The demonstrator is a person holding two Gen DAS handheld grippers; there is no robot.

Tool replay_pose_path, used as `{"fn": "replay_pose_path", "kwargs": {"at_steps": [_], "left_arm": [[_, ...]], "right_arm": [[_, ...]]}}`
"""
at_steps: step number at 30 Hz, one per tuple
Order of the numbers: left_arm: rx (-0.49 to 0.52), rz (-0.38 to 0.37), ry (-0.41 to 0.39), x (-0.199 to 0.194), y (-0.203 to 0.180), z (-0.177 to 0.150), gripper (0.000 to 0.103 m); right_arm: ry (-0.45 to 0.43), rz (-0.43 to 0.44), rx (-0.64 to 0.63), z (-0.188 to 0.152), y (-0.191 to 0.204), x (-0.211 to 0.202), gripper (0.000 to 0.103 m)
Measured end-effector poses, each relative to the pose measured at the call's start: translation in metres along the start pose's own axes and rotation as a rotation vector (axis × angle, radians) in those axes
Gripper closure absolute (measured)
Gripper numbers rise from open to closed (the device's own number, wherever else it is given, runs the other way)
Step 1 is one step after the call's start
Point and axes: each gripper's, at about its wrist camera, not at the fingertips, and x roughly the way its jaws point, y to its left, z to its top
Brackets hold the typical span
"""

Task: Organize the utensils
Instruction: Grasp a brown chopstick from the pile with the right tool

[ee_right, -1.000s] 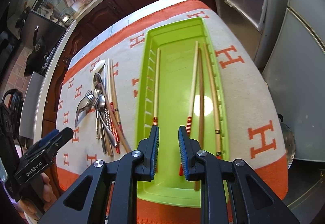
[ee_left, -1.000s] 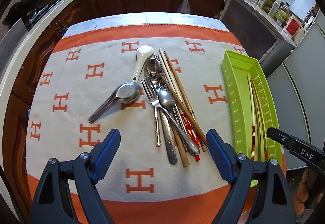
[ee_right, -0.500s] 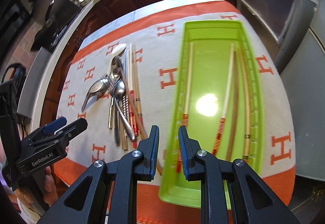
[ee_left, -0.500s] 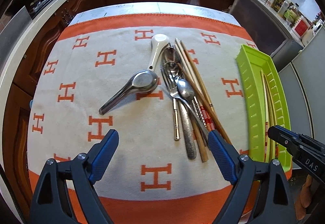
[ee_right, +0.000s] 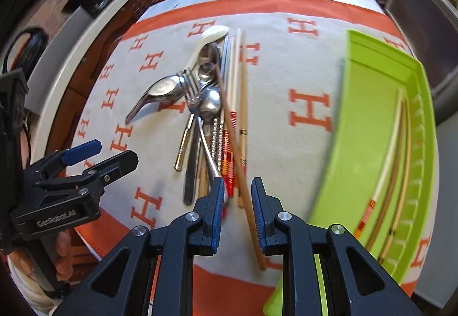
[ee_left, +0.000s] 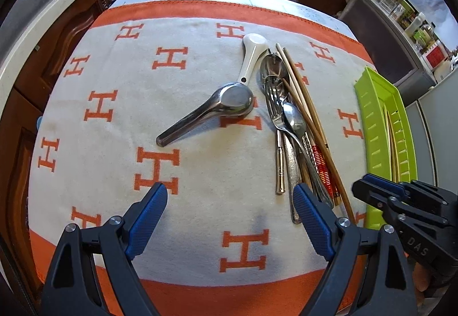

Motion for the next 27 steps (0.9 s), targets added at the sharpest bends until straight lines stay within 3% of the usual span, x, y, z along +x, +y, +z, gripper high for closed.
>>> {"fn": "replay_pose_path", "kwargs": {"at_steps": [6, 14, 24, 27], "left_arm": [[-0.023, -0.019, 0.012, 0.002, 0.006, 0.0, 0.015], [-0.025, -0.031, 0.032, 0.008, 0.006, -0.001, 0.015], [-0.023, -0.036, 0.031, 0.009, 0.002, 0.0, 0.015], [-0.016, -0.074, 0.034, 0.008, -0.005, 0.007, 0.015]], "right_arm": [[0.045, -0.01, -0.03, 0.016, 0.007, 0.03, 0.084], [0.075, -0.001, -0.021, 0.017, 0.002, 0.054, 0.094], [0.012, 0.053, -0.003, 0.009, -0.003, 0.03, 0.096], [-0.023, 0.084, 0.032, 0.007, -0.01, 0.013, 0.096]]}}
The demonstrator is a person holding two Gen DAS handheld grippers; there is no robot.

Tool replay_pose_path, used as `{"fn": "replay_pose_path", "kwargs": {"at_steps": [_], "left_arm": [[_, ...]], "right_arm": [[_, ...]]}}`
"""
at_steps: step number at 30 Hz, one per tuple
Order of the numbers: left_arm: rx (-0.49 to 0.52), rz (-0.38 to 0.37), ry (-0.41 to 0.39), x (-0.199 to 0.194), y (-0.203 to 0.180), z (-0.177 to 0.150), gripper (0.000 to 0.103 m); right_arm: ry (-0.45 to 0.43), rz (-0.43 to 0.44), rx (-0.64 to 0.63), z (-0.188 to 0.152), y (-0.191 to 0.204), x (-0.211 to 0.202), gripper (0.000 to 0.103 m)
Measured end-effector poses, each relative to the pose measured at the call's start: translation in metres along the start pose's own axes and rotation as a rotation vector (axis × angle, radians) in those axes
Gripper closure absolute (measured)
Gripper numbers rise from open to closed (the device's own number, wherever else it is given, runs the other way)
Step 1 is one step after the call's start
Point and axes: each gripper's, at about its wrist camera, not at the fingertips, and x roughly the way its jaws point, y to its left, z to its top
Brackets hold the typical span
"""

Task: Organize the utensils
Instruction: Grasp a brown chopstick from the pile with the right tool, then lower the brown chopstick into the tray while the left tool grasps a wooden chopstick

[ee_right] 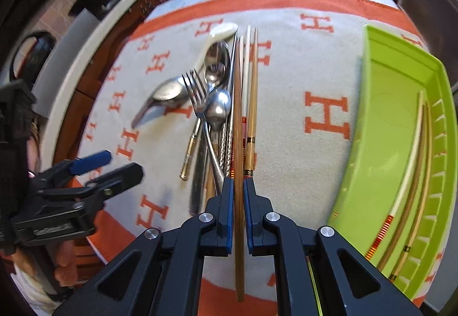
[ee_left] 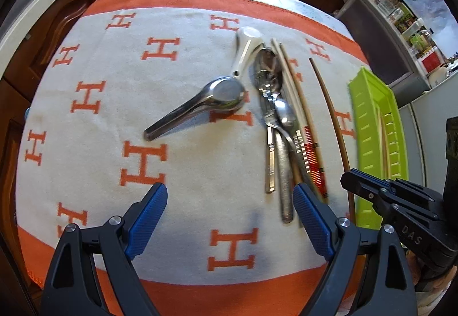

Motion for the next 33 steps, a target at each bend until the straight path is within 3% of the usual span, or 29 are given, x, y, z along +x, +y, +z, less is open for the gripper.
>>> {"fn": "replay_pose_path", "kwargs": {"at_steps": [5, 8, 16, 22, 26, 33], "left_arm": [[-0.012, -0.149, 0.015, 0.003, -0.025, 0.032, 0.021], [-0.013, -0.19, 0.025, 0.011, -0.045, 0.054, 0.021], [0.044, -0.143, 0.124, 0.05, -0.086, 0.078, 0.033], [0.024, -0.122, 0.175, 0.074, -0.09, 0.08, 0.053], [0.022, -0.113, 0.173, 0.078, -0.095, 0.082, 0.061], [0.035, -0.123, 0.164, 0.082, -0.107, 0.086, 0.063]], "right_arm": [[-0.087, 0.027, 0.086, -0.004, -0.02, -0.037, 0.096], [-0.13, 0.025, 0.154, -0.008, -0.04, -0.059, 0.096], [-0.23, -0.06, 0.3, -0.031, -0.099, -0.11, 0.096], [-0.241, -0.081, 0.375, -0.045, -0.134, -0.117, 0.096], [-0.233, -0.071, 0.386, -0.051, -0.141, -0.11, 0.096], [-0.225, -0.053, 0.385, -0.048, -0.136, -0.1, 0.096]]}}
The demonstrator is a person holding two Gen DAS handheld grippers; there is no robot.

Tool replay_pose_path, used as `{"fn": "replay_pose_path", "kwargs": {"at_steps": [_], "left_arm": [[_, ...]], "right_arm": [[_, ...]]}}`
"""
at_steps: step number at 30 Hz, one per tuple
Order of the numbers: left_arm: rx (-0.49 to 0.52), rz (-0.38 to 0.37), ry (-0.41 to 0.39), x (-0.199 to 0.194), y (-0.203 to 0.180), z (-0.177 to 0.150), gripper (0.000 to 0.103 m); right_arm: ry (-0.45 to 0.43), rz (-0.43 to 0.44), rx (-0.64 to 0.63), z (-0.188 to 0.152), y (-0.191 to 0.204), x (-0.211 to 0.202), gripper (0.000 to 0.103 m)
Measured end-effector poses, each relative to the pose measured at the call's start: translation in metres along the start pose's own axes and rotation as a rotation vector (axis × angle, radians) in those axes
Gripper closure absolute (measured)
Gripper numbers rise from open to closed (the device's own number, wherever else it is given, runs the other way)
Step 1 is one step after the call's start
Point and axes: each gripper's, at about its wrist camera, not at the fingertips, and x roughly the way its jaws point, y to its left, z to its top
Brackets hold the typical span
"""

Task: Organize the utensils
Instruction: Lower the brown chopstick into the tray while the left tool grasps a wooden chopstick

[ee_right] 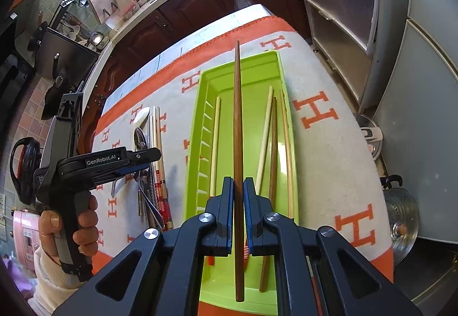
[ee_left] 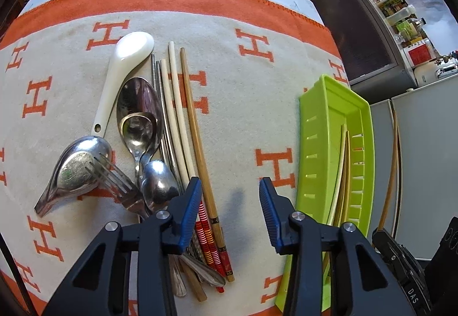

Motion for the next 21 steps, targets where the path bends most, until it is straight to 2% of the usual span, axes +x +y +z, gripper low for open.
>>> {"fn": "replay_pose_path", "kwargs": {"at_steps": [6, 11, 15, 18, 21], "left_arm": [[-0.014, -0.007, 0.032, 0.014, -0.001, 0.004, 0.077], [-0.013, 0.009, 0.062, 0.027, -0.004, 0.006, 0.077], [0.013, 0.039, 0.037, 0.024, -0.013, 0.005, 0.077], [0.025, 0.026, 0.009, 0.014, -0.018, 0.003, 0.077], [0.036, 0.045, -0.006, 0.011, -0.021, 0.003, 0.076]], "right_arm": [[0.009, 0.008, 0.012, -0.001, -0.002, 0.001, 0.096], [0.023, 0.014, 0.032, -0.004, -0.006, 0.005, 0.096], [0.026, 0.016, 0.028, -0.005, -0.006, 0.006, 0.096], [0.027, 0.017, 0.022, -0.005, -0.005, 0.007, 0.096], [0.027, 0.024, 0.019, -0.005, -0.004, 0.008, 0.096]]}}
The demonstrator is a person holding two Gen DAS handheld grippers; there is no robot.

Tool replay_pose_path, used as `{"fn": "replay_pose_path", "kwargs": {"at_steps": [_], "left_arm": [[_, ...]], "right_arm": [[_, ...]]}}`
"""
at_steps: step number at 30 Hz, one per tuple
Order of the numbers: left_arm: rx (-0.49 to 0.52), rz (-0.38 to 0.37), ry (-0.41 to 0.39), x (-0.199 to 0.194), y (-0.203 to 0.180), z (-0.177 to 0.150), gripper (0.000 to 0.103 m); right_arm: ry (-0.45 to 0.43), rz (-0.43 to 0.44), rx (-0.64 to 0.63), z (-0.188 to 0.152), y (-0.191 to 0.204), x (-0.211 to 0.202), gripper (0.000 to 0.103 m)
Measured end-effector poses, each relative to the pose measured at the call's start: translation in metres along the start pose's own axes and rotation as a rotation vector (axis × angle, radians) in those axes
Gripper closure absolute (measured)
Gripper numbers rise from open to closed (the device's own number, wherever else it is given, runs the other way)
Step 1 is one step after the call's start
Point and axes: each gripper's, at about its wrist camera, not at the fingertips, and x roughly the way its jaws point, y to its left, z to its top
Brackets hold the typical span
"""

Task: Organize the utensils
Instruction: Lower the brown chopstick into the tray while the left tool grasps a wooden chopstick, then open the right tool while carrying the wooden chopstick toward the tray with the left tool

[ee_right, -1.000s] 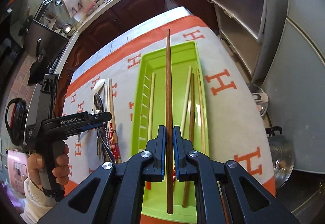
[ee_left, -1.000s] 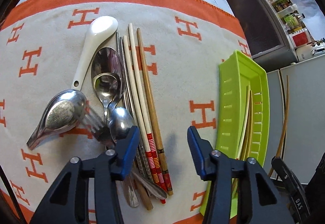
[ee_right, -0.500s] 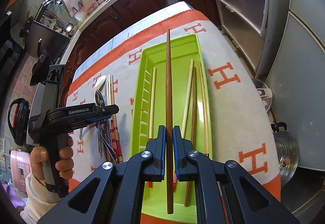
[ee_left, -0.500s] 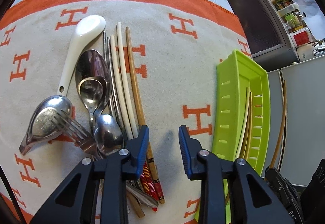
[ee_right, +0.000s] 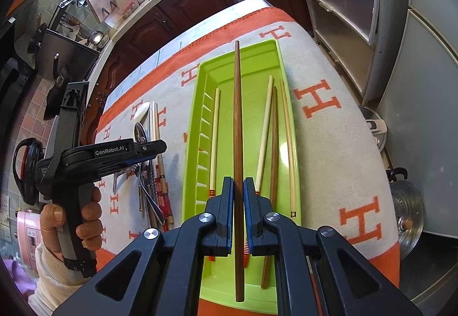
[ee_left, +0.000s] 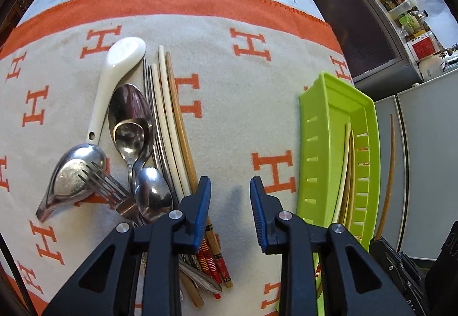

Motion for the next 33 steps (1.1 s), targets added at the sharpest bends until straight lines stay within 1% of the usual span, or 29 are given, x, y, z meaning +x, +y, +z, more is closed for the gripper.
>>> {"fn": "replay_pose_path", "kwargs": {"at_steps": [3, 5, 9, 14, 17, 18, 21, 24, 25, 26, 27, 28, 30, 33], "left_arm": [[-0.006, 0.027, 0.026, 0.007, 0.001, 0.001, 0.076], [-0.014, 0.029, 0.033, 0.009, 0.004, 0.001, 0.076], [-0.016, 0.053, 0.022, 0.006, 0.007, -0.001, 0.076], [-0.018, 0.051, 0.036, 0.007, 0.011, -0.003, 0.076], [-0.027, 0.039, 0.064, 0.015, 0.011, -0.002, 0.076], [-0.023, 0.046, 0.049, 0.015, 0.01, -0.002, 0.075], [-0.001, 0.071, 0.042, 0.018, 0.004, 0.0, 0.073], [0.025, 0.111, 0.022, 0.019, -0.002, -0.001, 0.073], [0.041, 0.137, 0.015, 0.019, -0.005, -0.002, 0.075], [0.051, 0.164, 0.01, 0.019, -0.007, -0.003, 0.088], [0.064, 0.202, -0.003, 0.019, -0.008, -0.004, 0.096], [0.06, 0.192, -0.008, 0.018, -0.007, -0.005, 0.097], [0.036, 0.136, 0.0, 0.015, -0.002, -0.007, 0.098], [0.027, 0.086, -0.005, 0.005, 0.002, -0.013, 0.099]], "right_arm": [[0.0, 0.004, -0.003, 0.0, 0.001, 0.002, 0.096], [-0.001, 0.004, -0.006, -0.001, 0.002, 0.001, 0.096], [-0.002, 0.003, -0.005, -0.001, 0.0, 0.0, 0.096], [0.0, 0.001, -0.004, -0.001, -0.001, 0.001, 0.096], [0.0, -0.009, 0.001, -0.001, -0.001, 0.001, 0.096], [-0.002, -0.013, 0.003, -0.001, -0.002, 0.001, 0.096], [-0.004, -0.015, 0.01, -0.001, -0.003, 0.0, 0.096], [-0.008, -0.022, 0.005, -0.001, -0.002, 0.0, 0.096], [-0.007, -0.024, 0.004, -0.001, -0.001, 0.0, 0.096], [-0.005, -0.027, 0.003, -0.001, -0.001, 0.0, 0.096], [-0.002, -0.027, 0.003, -0.002, -0.001, 0.001, 0.094], [0.003, -0.025, 0.004, -0.002, 0.0, 0.002, 0.093], [0.013, -0.021, 0.005, -0.003, 0.0, 0.003, 0.083], [0.011, -0.017, 0.011, -0.003, 0.0, 0.003, 0.077]]}}
